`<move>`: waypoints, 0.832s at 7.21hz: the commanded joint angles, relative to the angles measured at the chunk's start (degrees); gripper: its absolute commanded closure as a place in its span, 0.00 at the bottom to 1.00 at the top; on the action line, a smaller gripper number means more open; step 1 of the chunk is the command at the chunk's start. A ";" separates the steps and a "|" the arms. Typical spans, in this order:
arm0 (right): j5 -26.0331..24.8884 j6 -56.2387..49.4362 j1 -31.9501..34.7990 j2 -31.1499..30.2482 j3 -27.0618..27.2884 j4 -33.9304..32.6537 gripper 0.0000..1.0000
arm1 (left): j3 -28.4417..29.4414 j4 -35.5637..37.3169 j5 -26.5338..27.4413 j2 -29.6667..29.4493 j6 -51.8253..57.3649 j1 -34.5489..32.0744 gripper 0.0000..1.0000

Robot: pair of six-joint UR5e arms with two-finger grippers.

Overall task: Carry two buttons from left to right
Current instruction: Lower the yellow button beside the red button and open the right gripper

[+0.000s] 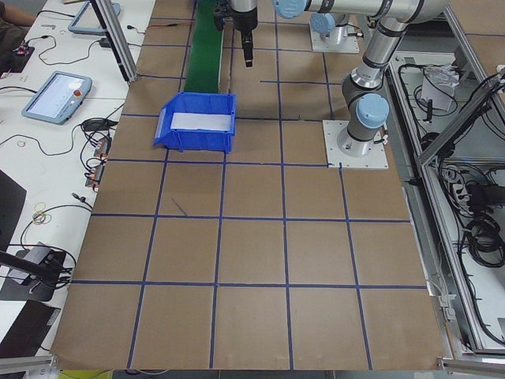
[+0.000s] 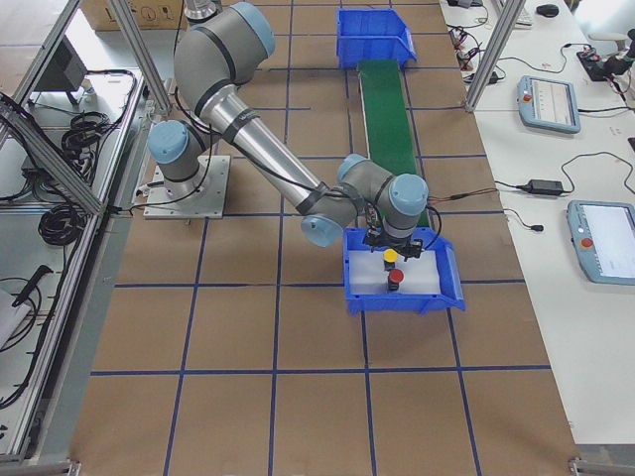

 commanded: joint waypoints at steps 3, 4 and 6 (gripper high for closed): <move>-2.16 0.56 2.93 -18.68 -1.25 11.99 0.00 | 0.08 0.22 0.00 -0.35 0.33 0.18 0.00; -3.91 0.74 2.15 -20.72 -1.25 17.31 0.00 | 0.08 0.22 0.00 -0.26 0.42 0.18 0.00; -3.41 7.36 3.19 -24.33 0.49 21.30 0.00 | 0.08 0.13 0.00 -0.26 0.51 0.35 0.00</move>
